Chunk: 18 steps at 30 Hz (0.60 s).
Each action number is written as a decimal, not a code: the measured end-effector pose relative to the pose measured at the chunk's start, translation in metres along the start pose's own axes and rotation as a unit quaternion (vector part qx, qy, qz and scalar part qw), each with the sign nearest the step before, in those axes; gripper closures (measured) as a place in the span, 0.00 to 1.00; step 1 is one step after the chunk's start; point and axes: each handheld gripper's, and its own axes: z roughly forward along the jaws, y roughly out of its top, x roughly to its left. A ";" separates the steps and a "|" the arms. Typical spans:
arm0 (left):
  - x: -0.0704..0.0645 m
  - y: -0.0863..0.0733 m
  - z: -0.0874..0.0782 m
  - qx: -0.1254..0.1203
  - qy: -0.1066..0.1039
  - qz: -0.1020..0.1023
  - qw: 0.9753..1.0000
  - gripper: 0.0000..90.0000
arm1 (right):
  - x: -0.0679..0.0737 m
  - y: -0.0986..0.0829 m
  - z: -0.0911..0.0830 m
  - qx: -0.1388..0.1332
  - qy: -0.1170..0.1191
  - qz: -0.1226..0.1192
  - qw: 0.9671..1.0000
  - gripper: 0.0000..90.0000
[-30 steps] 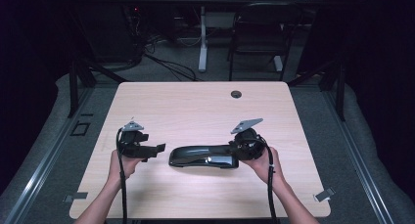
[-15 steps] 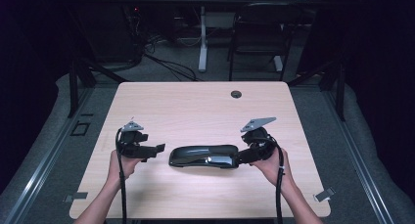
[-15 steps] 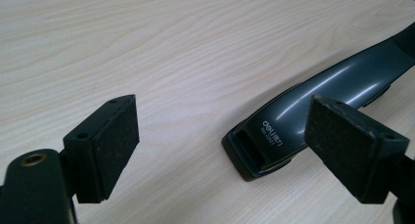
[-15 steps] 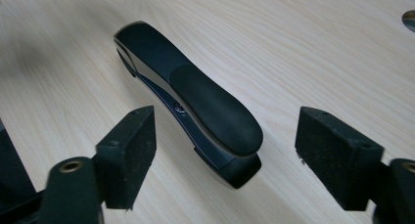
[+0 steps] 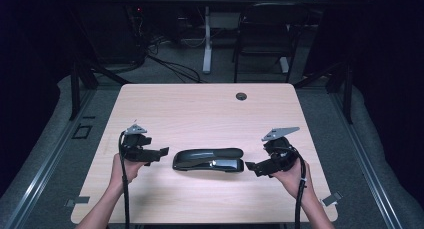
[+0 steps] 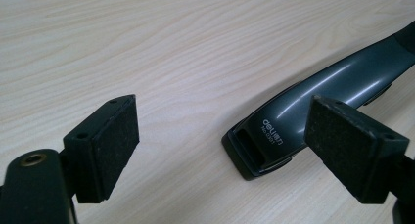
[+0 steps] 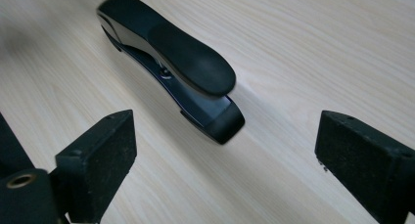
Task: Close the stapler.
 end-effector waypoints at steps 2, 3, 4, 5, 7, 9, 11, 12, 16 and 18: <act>0.000 0.000 0.000 -0.001 0.000 0.000 1.000 0.15 | -0.002 -0.005 -0.001 0.000 -0.006 0.005 1.000 0.07; 0.000 0.000 0.000 -0.003 0.001 -0.001 1.000 0.15 | -0.003 -0.007 -0.002 -0.001 -0.008 0.007 1.000 0.07; 0.000 0.000 0.000 -0.003 0.002 -0.001 1.000 0.15 | -0.004 -0.010 -0.003 0.001 -0.013 0.007 1.000 0.07; 0.000 0.000 0.000 -0.003 0.001 -0.001 1.000 0.15 | -0.005 -0.012 -0.005 0.002 -0.018 0.008 1.000 0.06; 0.000 0.000 0.000 -0.001 0.001 0.000 1.000 0.15 | -0.006 -0.017 -0.006 0.003 -0.023 0.013 1.000 0.05; -0.001 0.000 0.000 -0.002 0.004 0.000 1.000 0.15 | -0.008 -0.021 -0.007 0.007 -0.031 0.014 0.999 0.03; 0.000 0.000 0.000 -0.001 0.002 0.004 1.000 0.15 | -0.011 -0.030 -0.006 0.015 -0.030 0.020 0.999 0.02; 0.000 0.000 0.000 0.001 0.002 0.004 1.000 0.15 | -0.013 -0.034 -0.004 0.023 -0.031 0.022 0.999 0.01; -0.001 0.000 0.000 0.001 0.002 0.007 1.000 0.15 | -0.026 -0.052 0.008 0.066 -0.035 0.037 0.996 0.00; -0.002 0.000 0.001 0.000 0.005 0.006 1.000 0.15 | -0.032 -0.054 0.010 0.079 -0.036 0.041 0.995 0.00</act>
